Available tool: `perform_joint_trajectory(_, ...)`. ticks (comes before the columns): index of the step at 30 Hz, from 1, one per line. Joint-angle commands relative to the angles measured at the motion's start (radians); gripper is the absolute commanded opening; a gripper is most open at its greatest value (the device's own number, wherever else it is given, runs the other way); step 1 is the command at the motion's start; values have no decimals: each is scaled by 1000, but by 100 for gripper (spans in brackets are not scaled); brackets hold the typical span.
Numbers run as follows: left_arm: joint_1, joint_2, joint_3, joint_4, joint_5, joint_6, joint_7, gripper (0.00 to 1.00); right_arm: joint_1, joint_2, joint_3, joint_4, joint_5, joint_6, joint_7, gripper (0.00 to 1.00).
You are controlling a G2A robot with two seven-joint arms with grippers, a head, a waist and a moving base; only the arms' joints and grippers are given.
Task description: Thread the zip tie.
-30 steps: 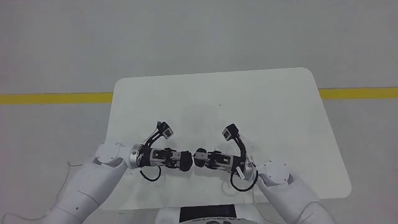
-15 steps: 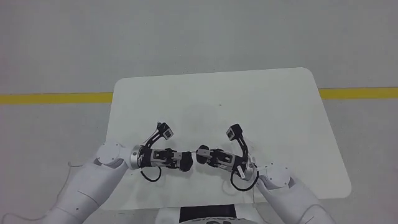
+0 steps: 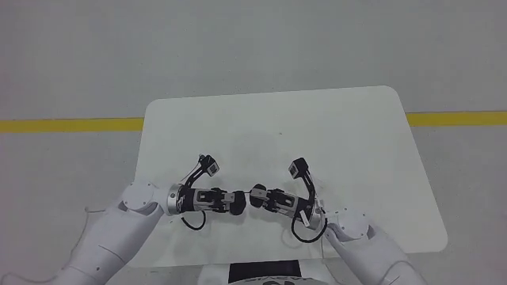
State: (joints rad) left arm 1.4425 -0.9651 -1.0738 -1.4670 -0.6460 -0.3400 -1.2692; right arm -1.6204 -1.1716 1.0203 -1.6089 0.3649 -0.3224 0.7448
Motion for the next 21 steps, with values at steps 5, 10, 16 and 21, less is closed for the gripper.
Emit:
perform_joint_trajectory(5, 3, -2, -7, -2, 0, 0, 9, 23, 4, 2, -3, 2, -19, 3, -6, 0)
perform_joint_trajectory(10, 7, -3, -12, 3, 2, 0, 14, 21, 1, 5, -3, -3, -31, 5, -9, 0)
perform_joint_trajectory(16, 8, -4, -13, 9, 2, 0, 15, 20, 1, 8, -7, -6, -32, 6, 6, 0)
perform_joint_trajectory(21, 9, -5, -15, 9, 6, 0, 18, 17, 7, 9, -14, -5, -32, 9, 16, 0)
